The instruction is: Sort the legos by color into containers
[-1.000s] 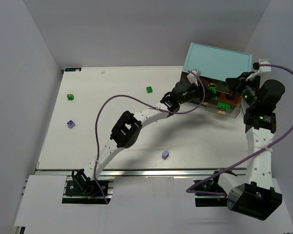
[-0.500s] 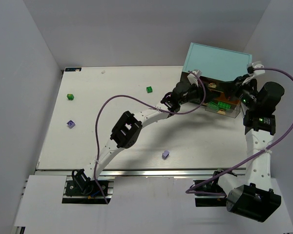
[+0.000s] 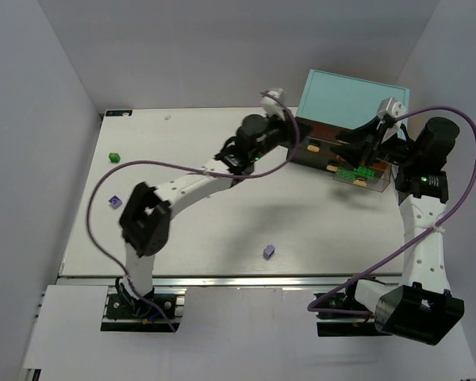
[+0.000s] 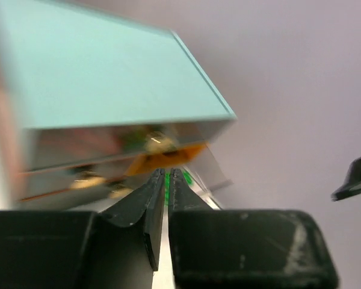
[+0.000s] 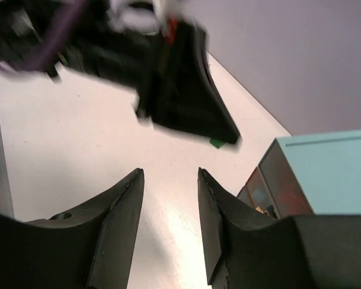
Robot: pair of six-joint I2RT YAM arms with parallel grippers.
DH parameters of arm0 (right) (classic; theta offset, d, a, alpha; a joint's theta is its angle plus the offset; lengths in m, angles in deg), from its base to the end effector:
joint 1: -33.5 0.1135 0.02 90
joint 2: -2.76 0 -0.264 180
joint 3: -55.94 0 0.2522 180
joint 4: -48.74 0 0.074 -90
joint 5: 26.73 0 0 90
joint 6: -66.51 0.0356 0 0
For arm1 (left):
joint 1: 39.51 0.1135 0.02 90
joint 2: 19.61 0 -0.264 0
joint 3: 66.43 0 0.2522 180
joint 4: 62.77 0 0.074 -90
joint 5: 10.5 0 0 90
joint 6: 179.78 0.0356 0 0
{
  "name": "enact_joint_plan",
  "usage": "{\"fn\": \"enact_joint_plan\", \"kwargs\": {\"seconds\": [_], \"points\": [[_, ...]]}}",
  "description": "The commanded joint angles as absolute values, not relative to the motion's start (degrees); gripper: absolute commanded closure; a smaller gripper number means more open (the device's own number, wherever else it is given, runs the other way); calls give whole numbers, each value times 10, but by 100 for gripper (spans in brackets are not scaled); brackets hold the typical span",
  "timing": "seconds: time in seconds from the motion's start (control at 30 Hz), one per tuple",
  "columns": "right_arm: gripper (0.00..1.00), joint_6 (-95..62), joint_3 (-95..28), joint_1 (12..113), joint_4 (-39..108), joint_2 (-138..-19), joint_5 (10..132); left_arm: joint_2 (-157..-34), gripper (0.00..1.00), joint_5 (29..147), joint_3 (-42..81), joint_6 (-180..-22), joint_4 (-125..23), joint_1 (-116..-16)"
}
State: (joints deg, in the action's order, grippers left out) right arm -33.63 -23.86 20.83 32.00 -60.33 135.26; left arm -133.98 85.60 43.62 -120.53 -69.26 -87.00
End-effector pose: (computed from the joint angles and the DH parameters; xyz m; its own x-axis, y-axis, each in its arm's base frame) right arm 0.2290 -0.0168 0.4214 0.1509 -0.0897 -0.9845 -0.8467 0.5023 -0.1756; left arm 0.3281 -0.3636 0.3391 -0.3895 -0.3275 -0.8608 0.7047 0.4959 -0.5075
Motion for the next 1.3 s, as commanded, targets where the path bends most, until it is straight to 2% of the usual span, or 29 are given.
{"fn": "enact_joint_plan", "kwargs": {"seconds": [0.0,0.07,0.1,0.2,0.23,0.33,0.43,0.5,0.57,0.6,0.63,0.67,0.7,0.83,0.97,1.2,1.27], "points": [[54,-371,-280,236,319,-616,1361,-1225,81,737,348,-1190,-625,-830],[56,-390,-298,269,297,-631,1322,-1155,74,697,279,-1223,-543,-802],[57,-408,-307,280,274,-639,1305,-1133,64,641,264,-1244,-505,-792],[59,-490,-367,357,154,-691,1206,-1057,46,570,206,-1297,-375,-743],[59,-500,-407,373,101,-731,1170,-1041,36,560,187,-1308,-347,-730],[60,-530,-474,466,34,-818,1047,-995,19,558,171,-1344,-250,-678],[60,-556,-515,534,19,-891,937,-968,9,563,172,-1358,-161,-638],[60,-516,-611,575,-36,-956,861,-944,8,566,165,-1363,-119,-619],[60,-480,-706,585,-116,-1074,824,-920,6,575,153,-1365,-105,-611],[59,-444,-807,592,-133,-1147,818,-894,6,578,135,-1368,-103,-606],[58,-430,-852,594,-146,-1181,811,-877,6,584,126,-1369,-103,-606],[55,-427,-889,599,-155,-1204,816,-863,6,585,117,-1371,-103,-606],[48,-398,-905,607,-131,-1226,806,-832,5,584,98,-1374,-102,-606],[38,-357,-817,632,8,-1236,716,-772,4,574,64,-1402,-82,-606],[35,-279,-841,670,49,-1298,555,-748,2,573,60,-1414,-49,-606],[28,-221,-794,679,171,-1337,523,-744,2,569,71,-1421,-26,-606],[28,-211,-820,681,188,-1359,482,-745,2,571,76,-1422,-22,-606]]}}
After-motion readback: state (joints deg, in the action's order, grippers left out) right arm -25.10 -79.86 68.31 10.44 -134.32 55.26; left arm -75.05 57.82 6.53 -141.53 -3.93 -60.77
